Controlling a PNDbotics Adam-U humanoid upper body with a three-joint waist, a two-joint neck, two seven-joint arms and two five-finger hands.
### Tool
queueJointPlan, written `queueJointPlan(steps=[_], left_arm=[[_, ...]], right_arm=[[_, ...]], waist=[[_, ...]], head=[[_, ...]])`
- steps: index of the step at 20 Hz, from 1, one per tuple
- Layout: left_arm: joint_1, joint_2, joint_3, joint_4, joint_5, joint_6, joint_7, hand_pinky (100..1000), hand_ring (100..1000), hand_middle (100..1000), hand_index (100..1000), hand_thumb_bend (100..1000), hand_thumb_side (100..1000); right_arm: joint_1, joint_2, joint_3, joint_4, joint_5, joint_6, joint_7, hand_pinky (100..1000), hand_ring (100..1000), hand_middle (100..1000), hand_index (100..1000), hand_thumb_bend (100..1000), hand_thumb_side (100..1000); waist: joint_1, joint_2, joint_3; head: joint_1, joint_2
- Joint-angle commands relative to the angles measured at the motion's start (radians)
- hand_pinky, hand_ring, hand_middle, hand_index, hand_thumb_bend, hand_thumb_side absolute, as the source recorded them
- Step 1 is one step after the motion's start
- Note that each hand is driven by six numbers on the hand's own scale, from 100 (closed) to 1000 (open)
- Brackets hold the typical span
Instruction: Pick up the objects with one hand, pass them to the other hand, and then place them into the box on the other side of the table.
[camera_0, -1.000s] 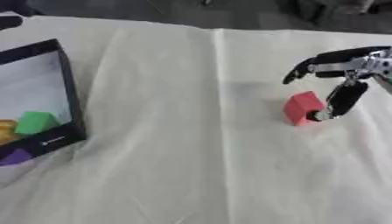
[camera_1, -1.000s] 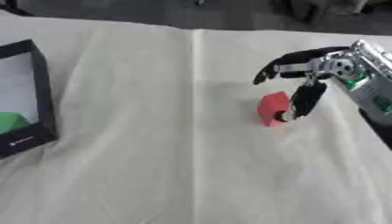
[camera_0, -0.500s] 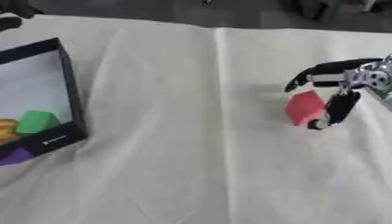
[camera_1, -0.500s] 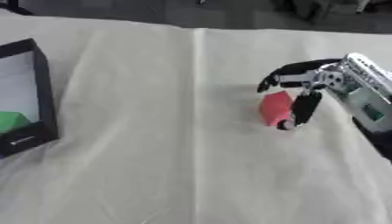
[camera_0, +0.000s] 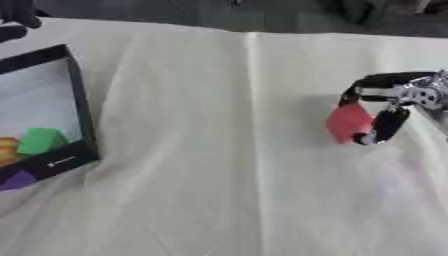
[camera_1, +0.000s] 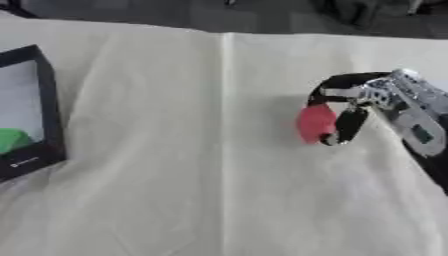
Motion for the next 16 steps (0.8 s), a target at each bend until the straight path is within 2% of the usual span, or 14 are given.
queueJointPlan(steps=[1, 6, 9, 13, 16], left_arm=[[-0.007, 0.016, 0.007, -0.017, -0.002, -0.001, -0.004, 904, 850, 589, 689, 100, 681], [-0.005, 0.016, 0.008, -0.017, -0.002, -0.003, -0.005, 903, 850, 588, 688, 100, 678], [0.0, 0.019, 0.01, -0.017, -0.003, -0.004, -0.004, 903, 850, 588, 687, 100, 680], [0.011, 0.024, 0.013, -0.017, -0.004, -0.005, -0.001, 902, 849, 588, 687, 100, 675], [0.018, 0.029, 0.018, -0.017, -0.008, -0.008, 0.001, 901, 849, 594, 694, 100, 669]], right_arm=[[-0.009, -0.016, -0.02, -0.013, 0.004, 0.033, -0.052, 941, 763, 561, 609, 100, 100], [0.0, -0.014, -0.01, -0.018, -0.05, 0.077, -0.131, 896, 710, 506, 540, 108, 100], [0.006, -0.021, -0.008, -0.032, -0.088, 0.094, -0.176, 878, 688, 498, 528, 100, 100], [0.019, -0.046, -0.027, -0.098, -0.147, 0.128, -0.224, 855, 662, 492, 522, 100, 100], [0.034, -0.055, -0.051, -0.161, -0.193, 0.182, -0.274, 804, 610, 492, 527, 100, 100]], waist=[[0.006, -0.019, -0.001], [0.007, -0.022, -0.002], [0.008, -0.027, -0.006], [0.01, -0.039, -0.016], [0.015, -0.053, -0.026]], head=[[0.003, -0.01], [0.005, -0.006], [0.008, -0.002], [0.017, 0.008], [0.03, 0.017]])
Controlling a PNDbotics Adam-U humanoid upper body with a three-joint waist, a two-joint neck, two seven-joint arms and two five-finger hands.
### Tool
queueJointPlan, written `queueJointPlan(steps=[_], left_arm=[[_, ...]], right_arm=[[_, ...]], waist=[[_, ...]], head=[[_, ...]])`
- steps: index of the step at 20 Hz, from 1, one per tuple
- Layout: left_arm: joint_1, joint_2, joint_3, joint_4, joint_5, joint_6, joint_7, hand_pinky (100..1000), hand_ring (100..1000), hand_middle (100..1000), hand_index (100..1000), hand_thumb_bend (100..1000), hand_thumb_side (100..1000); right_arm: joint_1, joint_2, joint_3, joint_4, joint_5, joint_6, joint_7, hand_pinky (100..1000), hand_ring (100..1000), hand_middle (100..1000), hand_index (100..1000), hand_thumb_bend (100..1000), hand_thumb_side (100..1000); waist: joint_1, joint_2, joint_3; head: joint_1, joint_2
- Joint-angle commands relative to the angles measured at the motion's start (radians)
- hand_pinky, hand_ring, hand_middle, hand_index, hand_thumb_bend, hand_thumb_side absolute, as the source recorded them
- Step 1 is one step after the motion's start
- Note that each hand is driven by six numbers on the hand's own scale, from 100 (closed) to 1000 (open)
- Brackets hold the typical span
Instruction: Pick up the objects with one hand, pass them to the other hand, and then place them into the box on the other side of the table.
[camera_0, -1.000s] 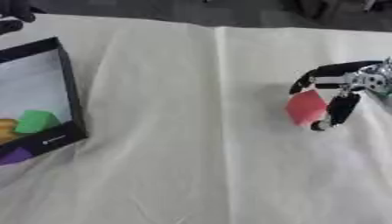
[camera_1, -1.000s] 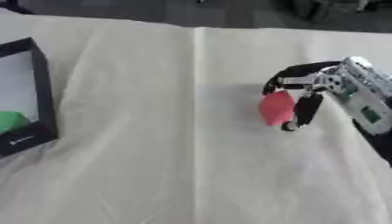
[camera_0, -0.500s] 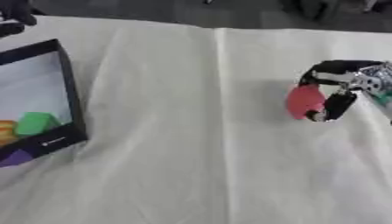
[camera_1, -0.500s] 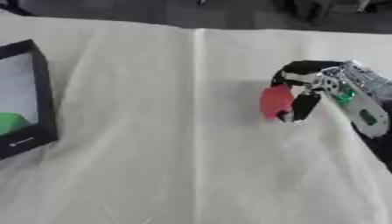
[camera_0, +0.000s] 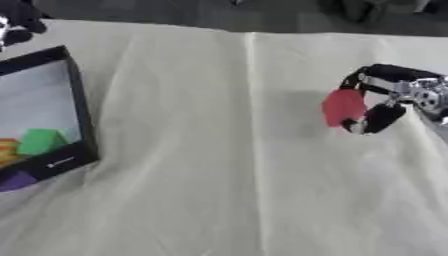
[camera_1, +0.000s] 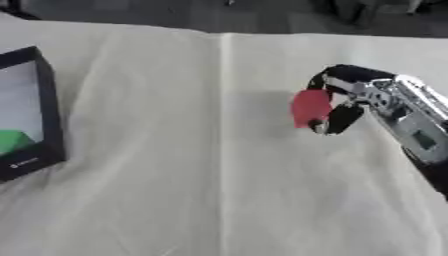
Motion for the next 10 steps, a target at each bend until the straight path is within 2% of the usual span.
queueJointPlan(steps=[1, 6, 10], left_arm=[[-0.001, 0.031, 0.019, -0.017, -0.008, -0.007, 0.003, 901, 848, 596, 696, 100, 668], [0.006, 0.046, 0.029, -0.017, -0.02, -0.016, 0.012, 898, 850, 626, 725, 100, 657], [-0.031, 0.056, 0.026, -0.017, -0.05, -0.046, 0.011, 889, 848, 641, 733, 100, 633]], right_arm=[[0.005, -0.046, -0.039, -0.084, -0.065, 0.061, -0.063, 794, 603, 493, 529, 100, 100], [0.059, -0.009, -0.065, -0.231, -0.238, 0.206, -0.237, 658, 538, 506, 548, 100, 100], [0.07, 0.073, -0.051, -0.32, -0.331, 0.292, -0.376, 604, 519, 510, 555, 100, 100]], waist=[[0.008, -0.041, -0.006], [0.019, -0.065, -0.026], [0.03, -0.086, -0.042]], head=[[0.015, 0.01], [0.046, 0.027], [0.064, 0.043]])
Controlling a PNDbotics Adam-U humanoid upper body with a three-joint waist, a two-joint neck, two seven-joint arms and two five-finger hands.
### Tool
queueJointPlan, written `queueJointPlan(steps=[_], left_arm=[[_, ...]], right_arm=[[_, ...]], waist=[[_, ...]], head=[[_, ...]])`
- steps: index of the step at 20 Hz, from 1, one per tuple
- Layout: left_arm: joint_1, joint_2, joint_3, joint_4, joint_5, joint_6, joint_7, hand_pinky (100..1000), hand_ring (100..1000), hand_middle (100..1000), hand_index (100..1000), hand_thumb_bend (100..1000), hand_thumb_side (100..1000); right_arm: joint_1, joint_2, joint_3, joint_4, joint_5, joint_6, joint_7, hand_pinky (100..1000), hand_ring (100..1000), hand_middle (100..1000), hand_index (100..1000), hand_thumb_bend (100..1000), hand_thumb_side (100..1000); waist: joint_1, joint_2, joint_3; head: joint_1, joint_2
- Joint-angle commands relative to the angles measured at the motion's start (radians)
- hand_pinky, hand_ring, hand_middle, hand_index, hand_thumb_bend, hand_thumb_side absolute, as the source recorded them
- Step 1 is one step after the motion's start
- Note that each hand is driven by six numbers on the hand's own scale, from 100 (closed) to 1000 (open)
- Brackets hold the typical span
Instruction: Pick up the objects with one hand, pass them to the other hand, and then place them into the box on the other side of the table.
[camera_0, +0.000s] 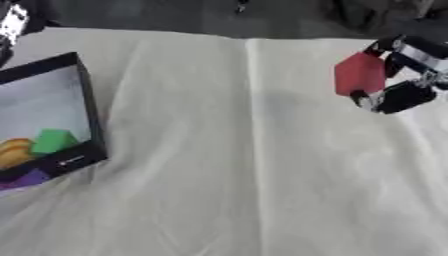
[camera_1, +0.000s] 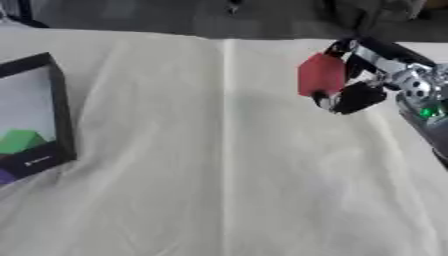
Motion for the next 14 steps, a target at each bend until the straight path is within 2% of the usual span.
queueJointPlan(steps=[1, 5, 9, 10, 11, 14], left_arm=[[-0.053, 0.04, 0.009, -0.017, -0.041, -0.035, -0.004, 883, 848, 648, 737, 100, 621], [-0.152, 0.052, -0.038, -0.017, -0.12, -0.073, -0.049, 869, 848, 662, 751, 100, 586], [-0.239, 0.058, -0.093, -0.017, -0.172, -0.052, -0.138, 862, 846, 670, 763, 100, 532], [-0.259, 0.059, -0.115, -0.017, -0.184, -0.038, -0.175, 861, 850, 692, 788, 100, 510], [-0.282, 0.06, -0.137, -0.017, -0.199, -0.016, -0.225, 860, 855, 707, 804, 100, 486], [-0.346, 0.06, -0.201, -0.017, -0.277, 0.03, -0.417, 861, 864, 738, 857, 100, 462]], right_arm=[[-0.008, 0.056, -0.002, -0.075, -0.065, 0.058, -0.112, 588, 513, 511, 557, 100, 100], [0.008, 0.174, 0.035, -0.111, -0.118, 0.09, -0.262, 560, 497, 517, 566, 100, 100], [0.026, 0.25, 0.081, -0.119, -0.145, 0.08, -0.376, 561, 492, 521, 572, 100, 131], [0.029, 0.271, 0.093, -0.119, -0.151, 0.072, -0.401, 566, 489, 523, 574, 100, 100], [0.033, 0.29, 0.108, -0.117, -0.156, 0.063, -0.427, 568, 489, 523, 574, 100, 179], [0.041, 0.326, 0.157, -0.11, -0.143, 0.026, -0.479, 568, 489, 523, 574, 100, 177]], waist=[[0.008, -0.038, -0.006], [0.017, -0.059, -0.019], [0.021, -0.072, -0.026], [0.022, -0.074, -0.028], [0.023, -0.077, -0.028], [0.025, -0.082, -0.028]], head=[[0.016, 0.013], [0.034, 0.03], [0.046, 0.041], [0.05, 0.042], [0.051, 0.044], [0.054, 0.047]])
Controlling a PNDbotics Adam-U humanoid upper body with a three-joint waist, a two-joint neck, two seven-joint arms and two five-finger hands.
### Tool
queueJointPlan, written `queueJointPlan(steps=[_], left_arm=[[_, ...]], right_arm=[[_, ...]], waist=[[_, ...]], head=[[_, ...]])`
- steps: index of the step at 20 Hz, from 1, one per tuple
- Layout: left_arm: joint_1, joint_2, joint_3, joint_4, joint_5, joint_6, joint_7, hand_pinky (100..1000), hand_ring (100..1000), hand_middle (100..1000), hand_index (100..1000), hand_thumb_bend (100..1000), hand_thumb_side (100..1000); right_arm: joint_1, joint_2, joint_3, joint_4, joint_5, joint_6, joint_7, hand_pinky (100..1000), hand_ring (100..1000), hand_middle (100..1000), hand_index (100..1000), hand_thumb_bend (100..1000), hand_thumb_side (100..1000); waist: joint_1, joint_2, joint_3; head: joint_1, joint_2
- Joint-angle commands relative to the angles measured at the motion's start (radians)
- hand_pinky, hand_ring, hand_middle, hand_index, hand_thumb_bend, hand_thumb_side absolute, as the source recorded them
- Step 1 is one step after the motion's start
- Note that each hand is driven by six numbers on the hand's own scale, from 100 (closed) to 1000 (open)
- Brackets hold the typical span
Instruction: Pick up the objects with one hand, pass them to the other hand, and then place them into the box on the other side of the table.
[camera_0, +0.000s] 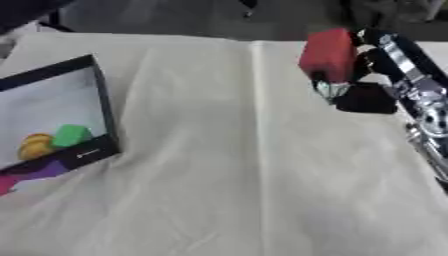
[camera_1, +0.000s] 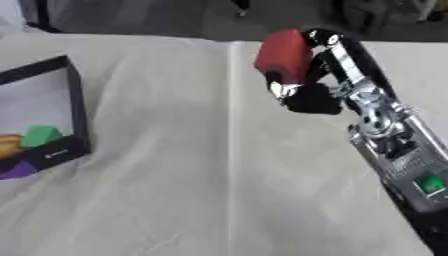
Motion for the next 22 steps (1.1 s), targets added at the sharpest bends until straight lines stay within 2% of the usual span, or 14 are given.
queueJointPlan(steps=[1, 3, 5, 8, 16, 22], left_arm=[[-0.061, 0.029, -0.051, -0.011, -0.087, 0.042, -0.205, 862, 866, 746, 864, 100, 448], [-0.098, 0.015, -0.076, -0.011, -0.149, 0.056, -0.342, 863, 870, 758, 874, 100, 398], [-0.133, -0.003, -0.104, -0.011, -0.204, 0.064, -0.452, 866, 873, 767, 882, 138, 393], [-0.177, -0.031, -0.147, -0.011, -0.269, 0.084, -0.549, 863, 872, 772, 886, 185, 388], [-0.245, -0.112, -0.272, -0.011, -0.381, 0.155, -0.657, 864, 871, 776, 887, 231, 396], [-0.26, -0.151, -0.296, -0.011, -0.437, 0.2, -0.678, 865, 873, 781, 887, 248, 336]], right_arm=[[-0.006, 0.028, 0.04, -0.006, 0.013, -0.034, -0.053, 570, 490, 524, 574, 100, 174], [-0.005, 0.044, 0.064, 0.004, 0.037, -0.053, -0.068, 571, 491, 523, 573, 100, 155], [-0.006, 0.055, 0.088, 0.009, 0.07, -0.073, -0.074, 573, 494, 524, 573, 100, 131], [-0.012, 0.07, 0.115, 0.012, 0.127, -0.095, -0.074, 575, 499, 524, 572, 100, 100], [-0.032, 0.095, 0.175, 0.023, 0.29, -0.144, -0.02, 594, 509, 523, 568, 100, 100], [-0.048, 0.11, 0.191, 0.02, 0.354, -0.165, 0.016, 602, 512, 522, 566, 100, 100]], waist=[[0.003, -0.027, 0.003], [0.004, -0.029, 0.006], [0.004, -0.031, 0.009], [0.003, -0.034, 0.011], [0.002, -0.037, 0.017], [0.002, -0.037, 0.021]], head=[[0.006, 0.005], [0.01, 0.006], [0.015, 0.006], [0.019, 0.007], [0.039, 0.019], [0.045, 0.023]])
